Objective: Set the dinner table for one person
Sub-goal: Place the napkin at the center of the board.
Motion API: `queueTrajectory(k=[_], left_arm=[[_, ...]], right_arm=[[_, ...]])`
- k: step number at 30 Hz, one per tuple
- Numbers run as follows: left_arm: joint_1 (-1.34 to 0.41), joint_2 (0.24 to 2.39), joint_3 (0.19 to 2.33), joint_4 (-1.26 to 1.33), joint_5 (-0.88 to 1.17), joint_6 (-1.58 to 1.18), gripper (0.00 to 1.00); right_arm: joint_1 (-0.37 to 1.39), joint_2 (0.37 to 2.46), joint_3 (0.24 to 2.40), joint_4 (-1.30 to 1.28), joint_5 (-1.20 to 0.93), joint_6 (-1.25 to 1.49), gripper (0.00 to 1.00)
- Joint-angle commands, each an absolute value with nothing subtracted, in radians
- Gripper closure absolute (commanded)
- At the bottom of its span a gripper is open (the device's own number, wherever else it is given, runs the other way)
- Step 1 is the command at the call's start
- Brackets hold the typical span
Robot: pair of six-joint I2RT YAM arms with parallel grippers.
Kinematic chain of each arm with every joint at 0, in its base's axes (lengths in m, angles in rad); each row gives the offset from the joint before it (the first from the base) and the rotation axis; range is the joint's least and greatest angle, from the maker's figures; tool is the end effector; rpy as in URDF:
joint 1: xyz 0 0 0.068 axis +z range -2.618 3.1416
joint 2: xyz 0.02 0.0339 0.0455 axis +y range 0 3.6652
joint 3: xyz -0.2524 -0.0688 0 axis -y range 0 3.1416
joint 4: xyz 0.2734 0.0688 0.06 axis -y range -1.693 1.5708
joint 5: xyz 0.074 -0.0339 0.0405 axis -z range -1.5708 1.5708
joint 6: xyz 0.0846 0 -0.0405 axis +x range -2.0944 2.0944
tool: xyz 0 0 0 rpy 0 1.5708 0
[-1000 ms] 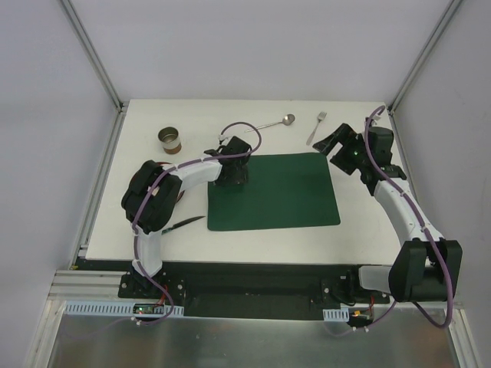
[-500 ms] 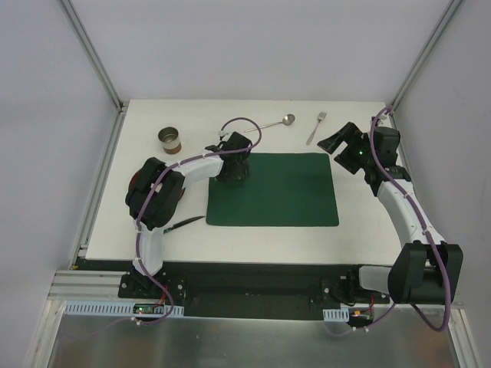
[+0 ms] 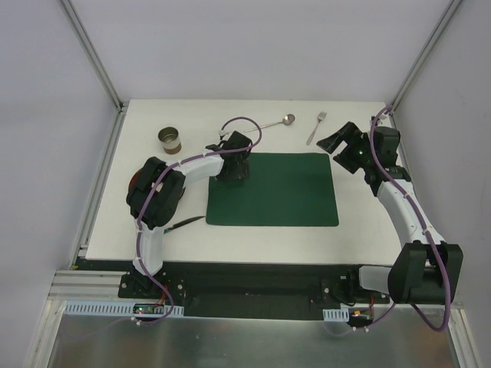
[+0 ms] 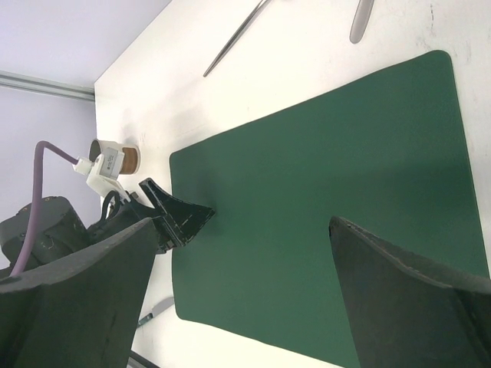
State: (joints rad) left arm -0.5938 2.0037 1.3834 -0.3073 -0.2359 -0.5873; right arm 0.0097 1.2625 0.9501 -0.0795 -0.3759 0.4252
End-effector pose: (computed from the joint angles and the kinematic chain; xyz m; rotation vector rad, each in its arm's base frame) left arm 0.4064 -0.2505 0.1075 -0.0896 2.4731 -0.2153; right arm 0.3628 0.0346 0.2687 0.1616 1.9845 0.6518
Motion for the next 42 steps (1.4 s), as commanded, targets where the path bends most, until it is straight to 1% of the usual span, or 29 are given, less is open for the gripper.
queueTrajectory(k=[1,7,10,14,17,22,25,28,32,35,38,41,42], left_arm=[[-0.584,2.025,1.39,-0.307,-0.21,-0.604,0.31],[-0.584,1.97,1.364,-0.307,-0.224,-0.598,0.31],[-0.584,1.908,1.358,-0.307,-0.238,-0.583,0.3],[-0.586,1.771,1.351,-0.325,-0.273,-0.571,0.3],[-0.586,1.665,1.33,-0.344,-0.349,-0.558,0.3],[-0.58,1.504,1.255,-0.35,-0.555,-0.574,0.29],[-0.571,1.386,1.209,-0.348,-0.693,-0.58,0.28],[-0.543,1.3,1.154,-0.351,-0.823,-0.594,0.28],[-0.483,1.226,1.095,-0.394,-0.922,-0.662,0.28],[-0.439,1.221,1.08,-0.481,-0.945,-0.722,0.3],[-0.387,1.246,1.066,-0.573,-0.968,-0.849,0.29],[-0.289,1.258,1.029,-0.638,-0.907,-0.952,0.29],[-0.261,1.258,1.013,-0.644,-0.847,-0.972,0.29]], right_arm=[[0.002,1.244,0.939,-0.031,-0.397,0.431,0.04],[0.003,1.229,0.931,-0.04,-0.4,0.425,0.04],[0.002,1.232,0.927,-0.054,-0.405,0.417,0.04],[0.003,1.221,0.896,-0.057,-0.419,0.422,0.04],[0.003,1.215,0.871,-0.054,-0.417,0.419,0.04],[0.043,1.267,0.838,-0.021,-0.42,0.413,0.04],[0.109,1.322,0.854,-0.025,-0.437,0.405,0.04],[0.19,1.342,0.882,-0.04,-0.407,0.388,0.04],[0.297,1.371,0.926,-0.089,-0.387,0.362,0.04],[0.351,1.388,0.939,-0.091,-0.394,0.362,0.04],[0.383,1.359,0.91,-0.086,-0.405,0.368,0.04],[0.393,1.301,0.873,-0.078,-0.403,0.368,0.04],[0.393,1.284,0.846,-0.077,-0.405,0.37,0.04]])
